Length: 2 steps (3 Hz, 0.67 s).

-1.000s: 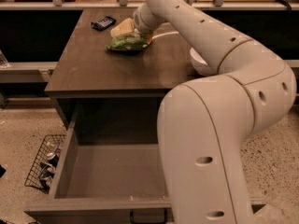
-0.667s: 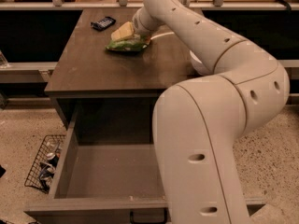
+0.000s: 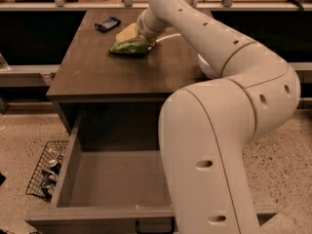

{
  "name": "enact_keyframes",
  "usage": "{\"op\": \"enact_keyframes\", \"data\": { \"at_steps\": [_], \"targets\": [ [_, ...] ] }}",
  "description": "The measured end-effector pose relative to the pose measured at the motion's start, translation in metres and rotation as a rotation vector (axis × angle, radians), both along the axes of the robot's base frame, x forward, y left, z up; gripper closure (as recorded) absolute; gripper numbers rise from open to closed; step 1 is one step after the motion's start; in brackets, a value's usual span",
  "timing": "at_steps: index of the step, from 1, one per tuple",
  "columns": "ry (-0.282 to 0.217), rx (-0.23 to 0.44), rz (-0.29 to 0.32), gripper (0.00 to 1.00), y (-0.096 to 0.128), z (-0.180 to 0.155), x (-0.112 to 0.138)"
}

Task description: Place green rice chip bag into top drawer

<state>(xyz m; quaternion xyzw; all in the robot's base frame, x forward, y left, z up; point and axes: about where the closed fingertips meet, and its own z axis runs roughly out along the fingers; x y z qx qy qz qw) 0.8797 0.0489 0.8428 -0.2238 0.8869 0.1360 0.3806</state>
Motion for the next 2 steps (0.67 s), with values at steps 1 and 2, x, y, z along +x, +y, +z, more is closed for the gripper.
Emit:
{"op": "enact_keyframes", "data": {
  "at_steps": [1,2],
  "targets": [
    [0.000,0.000,0.000,0.64,0.0000,0.0042,0.0000],
    [0.000,0.000,0.000,0.87,0.0001,0.0071,0.0000]
  ]
}}
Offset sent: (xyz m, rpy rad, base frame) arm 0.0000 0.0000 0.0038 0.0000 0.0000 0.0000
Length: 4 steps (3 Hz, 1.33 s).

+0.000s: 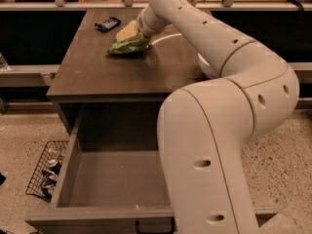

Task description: Place green rice chip bag into top drawer

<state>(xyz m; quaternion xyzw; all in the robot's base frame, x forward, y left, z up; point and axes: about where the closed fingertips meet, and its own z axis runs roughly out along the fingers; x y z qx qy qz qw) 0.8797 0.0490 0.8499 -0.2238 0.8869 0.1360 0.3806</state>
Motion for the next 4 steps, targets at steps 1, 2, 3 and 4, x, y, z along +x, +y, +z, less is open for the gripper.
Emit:
{"op": "enact_keyframes", "data": {
  "at_steps": [1,2,3,4],
  "targets": [
    [0.000,0.000,0.000,1.00,0.0002,0.0020,0.0000],
    [0.000,0.000,0.000,1.00,0.0002,0.0022,0.0000],
    [0.000,0.000,0.000,1.00,0.0002,0.0023,0.0000],
    [0.000,0.000,0.001,1.00,0.0003,0.0035,-0.0001]
  ]
}}
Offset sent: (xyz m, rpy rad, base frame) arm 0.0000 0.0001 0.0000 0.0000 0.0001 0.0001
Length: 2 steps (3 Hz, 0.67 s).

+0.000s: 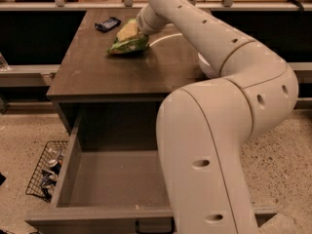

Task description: Place green rice chip bag into top drawer

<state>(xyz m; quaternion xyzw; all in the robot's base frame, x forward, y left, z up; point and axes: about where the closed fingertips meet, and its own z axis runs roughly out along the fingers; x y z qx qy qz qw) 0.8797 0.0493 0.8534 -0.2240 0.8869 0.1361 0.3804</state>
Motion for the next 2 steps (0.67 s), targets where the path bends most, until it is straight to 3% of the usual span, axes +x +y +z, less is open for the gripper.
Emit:
{"op": "enact_keyframes", "data": {
  "at_steps": [2],
  "targets": [
    [-0.004,-0.002,0.000,1.00,-0.0001,0.0023,-0.0013]
  ]
}}
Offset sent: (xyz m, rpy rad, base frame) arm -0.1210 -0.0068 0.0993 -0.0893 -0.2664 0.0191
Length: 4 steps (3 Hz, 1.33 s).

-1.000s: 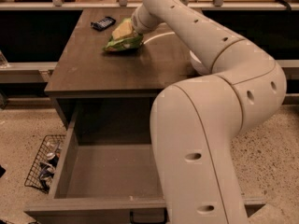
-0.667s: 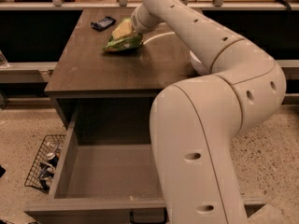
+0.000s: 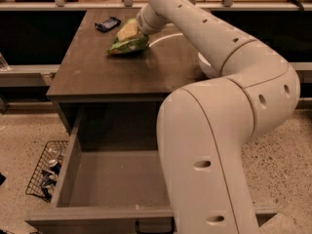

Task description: Place green rice chip bag into top drawer

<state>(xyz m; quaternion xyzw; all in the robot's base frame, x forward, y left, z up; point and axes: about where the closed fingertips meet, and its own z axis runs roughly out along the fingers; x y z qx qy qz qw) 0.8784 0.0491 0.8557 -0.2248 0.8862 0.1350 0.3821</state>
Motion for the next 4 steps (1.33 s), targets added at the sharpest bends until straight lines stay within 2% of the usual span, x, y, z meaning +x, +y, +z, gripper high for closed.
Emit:
{"op": "enact_keyframes", "data": {
  "at_steps": [1,2,3,4],
  "targets": [
    [-0.028,-0.009,0.000,1.00,-0.001,0.010,-0.008],
    [-0.187,0.001,-0.009,1.00,0.014,0.075,-0.033],
    [-0.306,-0.025,-0.038,1.00,0.008,0.132,-0.074],
    [-0.351,-0.117,-0.042,1.00,-0.022,0.161,-0.147]
  ]
}}
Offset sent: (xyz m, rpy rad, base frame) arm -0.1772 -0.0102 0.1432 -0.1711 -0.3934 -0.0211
